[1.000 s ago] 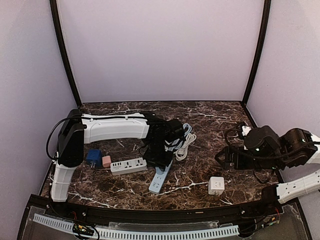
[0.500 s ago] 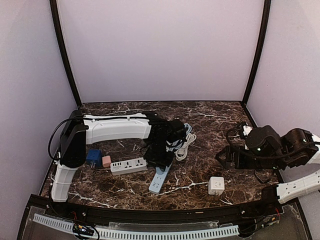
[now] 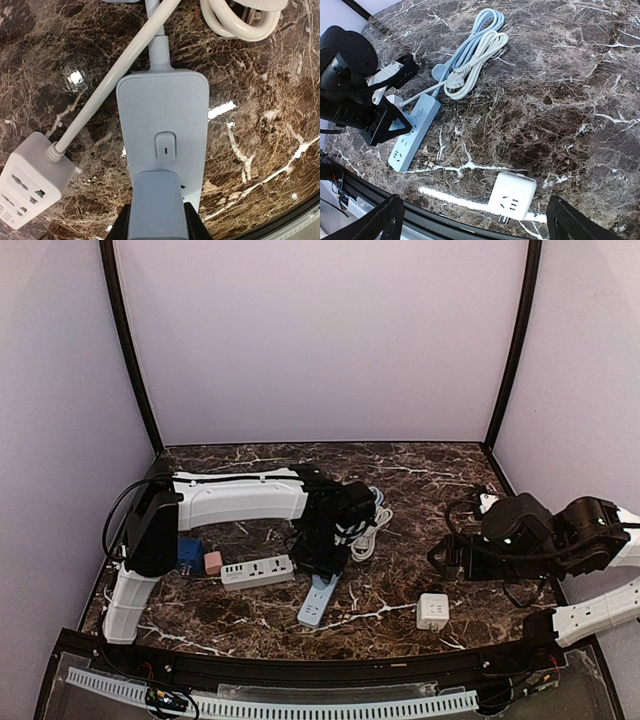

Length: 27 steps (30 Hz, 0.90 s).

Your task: Insert the plug

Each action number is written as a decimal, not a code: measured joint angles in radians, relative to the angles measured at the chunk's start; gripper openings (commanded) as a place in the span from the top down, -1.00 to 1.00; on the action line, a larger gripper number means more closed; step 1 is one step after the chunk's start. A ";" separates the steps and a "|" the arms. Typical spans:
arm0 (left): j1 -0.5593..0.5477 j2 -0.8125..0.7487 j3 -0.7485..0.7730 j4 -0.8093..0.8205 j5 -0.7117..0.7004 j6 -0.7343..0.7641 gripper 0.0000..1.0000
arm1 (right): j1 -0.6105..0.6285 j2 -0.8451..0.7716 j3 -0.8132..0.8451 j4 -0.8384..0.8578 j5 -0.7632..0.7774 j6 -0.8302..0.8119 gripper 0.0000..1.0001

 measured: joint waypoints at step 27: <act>0.010 0.001 -0.041 0.053 0.027 0.016 -0.01 | 0.000 0.073 0.013 0.001 0.001 0.014 -0.97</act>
